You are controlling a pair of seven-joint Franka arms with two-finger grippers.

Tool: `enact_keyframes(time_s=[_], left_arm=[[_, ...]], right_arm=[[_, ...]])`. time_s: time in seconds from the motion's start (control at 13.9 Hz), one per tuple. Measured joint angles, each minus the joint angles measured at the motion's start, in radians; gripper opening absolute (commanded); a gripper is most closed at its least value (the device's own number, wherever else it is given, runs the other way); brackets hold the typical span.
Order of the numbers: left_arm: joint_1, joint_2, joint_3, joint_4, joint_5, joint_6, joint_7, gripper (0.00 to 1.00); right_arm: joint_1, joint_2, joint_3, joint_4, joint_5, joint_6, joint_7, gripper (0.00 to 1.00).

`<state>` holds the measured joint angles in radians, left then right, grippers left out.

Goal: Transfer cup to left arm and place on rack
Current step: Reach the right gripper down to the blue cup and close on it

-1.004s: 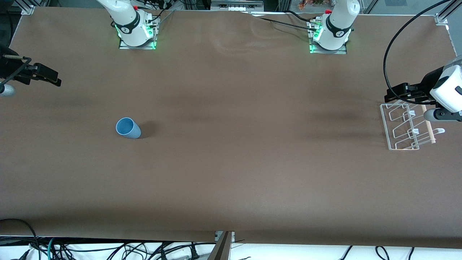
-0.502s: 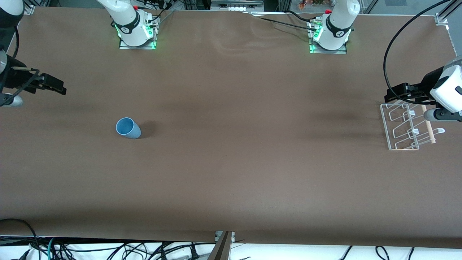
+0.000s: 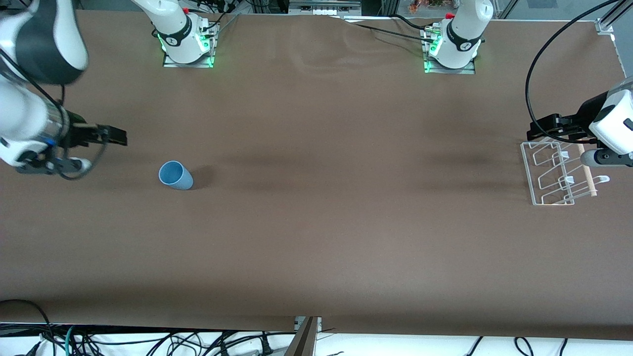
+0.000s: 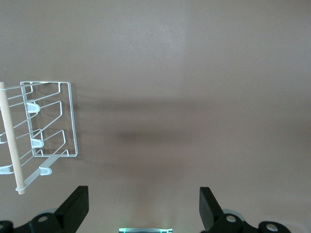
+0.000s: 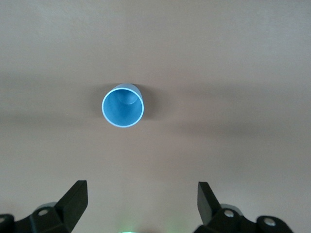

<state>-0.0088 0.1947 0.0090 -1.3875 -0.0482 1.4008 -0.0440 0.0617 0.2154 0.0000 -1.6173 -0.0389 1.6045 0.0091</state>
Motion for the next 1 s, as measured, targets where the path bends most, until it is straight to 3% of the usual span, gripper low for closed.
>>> enact_keyframes(time_s=[0.22,1.0], left_arm=[[0.000,0.000,0.000,0.000,0.000,0.000,0.000,1.00],[-0.004,0.007,-0.002,0.000,0.000,0.000,0.000,1.00]], right_arm=[[0.005,0.063,-0.001,-0.041,-0.009,0.131,0.002,1.00],[0.005,0.061,-0.003,-0.478,-0.009,0.728,0.119,1.00]])
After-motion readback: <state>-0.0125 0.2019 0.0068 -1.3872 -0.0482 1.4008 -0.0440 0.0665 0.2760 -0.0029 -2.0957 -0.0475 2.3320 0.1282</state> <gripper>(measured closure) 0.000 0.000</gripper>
